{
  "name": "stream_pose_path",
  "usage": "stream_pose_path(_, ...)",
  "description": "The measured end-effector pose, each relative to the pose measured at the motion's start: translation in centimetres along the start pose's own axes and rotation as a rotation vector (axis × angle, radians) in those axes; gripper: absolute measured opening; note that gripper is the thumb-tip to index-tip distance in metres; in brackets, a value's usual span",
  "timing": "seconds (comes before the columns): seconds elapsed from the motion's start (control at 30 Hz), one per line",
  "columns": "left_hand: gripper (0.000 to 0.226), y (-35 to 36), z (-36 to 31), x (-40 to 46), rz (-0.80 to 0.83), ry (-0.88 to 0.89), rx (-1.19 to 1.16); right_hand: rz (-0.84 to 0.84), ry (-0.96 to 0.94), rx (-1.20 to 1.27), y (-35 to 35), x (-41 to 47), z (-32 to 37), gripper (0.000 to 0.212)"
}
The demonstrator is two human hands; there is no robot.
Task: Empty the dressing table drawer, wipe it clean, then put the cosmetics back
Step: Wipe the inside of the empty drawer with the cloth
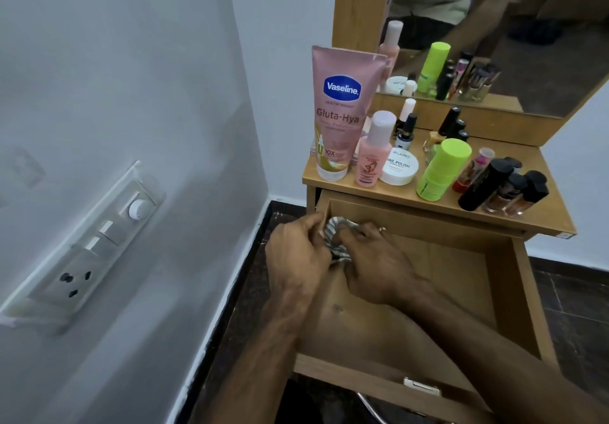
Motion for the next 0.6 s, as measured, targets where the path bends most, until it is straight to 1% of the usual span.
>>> stream_pose_path(0.13,0.037,0.2,0.2,-0.1,0.011,-0.006,0.016,0.047,-0.071,0.044,0.1,-1.1,0.0,0.077)
stream_pose_path(0.27,0.037,0.2,0.5,-0.1,0.03,-0.021,-0.007,0.024,0.002,0.044,-0.1,0.3,-0.2,0.068)
stream_pose_path(0.33,0.037,0.2,0.5,0.0,0.041,-0.01,-0.006,0.007,0.015,0.041,-0.1,1.0,-0.3,0.068)
stream_pose_path(0.4,0.036,0.3,0.6,0.1,0.047,-0.013,-0.003,-0.002,-0.01,0.067,0.2,0.4,-0.3,0.067)
stream_pose_path(0.47,0.035,0.2,0.5,0.0,0.046,-0.034,-0.02,0.031,-0.074,0.084,0.8,-1.4,0.3,0.072)
stream_pose_path(0.53,0.035,0.0,0.2,-0.1,0.043,-0.054,-0.032,0.057,-0.129,0.061,1.2,-2.6,0.8,0.072)
stream_pose_path(0.6,0.035,-0.1,0.1,-0.2,0.05,-0.065,-0.031,0.037,-0.092,0.044,0.8,-1.8,0.5,0.067)
Point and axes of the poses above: each hand's wrist, its own x-axis towards the middle knuckle, its own y-axis out of the palm, z = x × y, the point moved 1 cm from there along x, towards the middle knuckle, and after that the axes turned 1 degree about z, right-handed, at the moved point
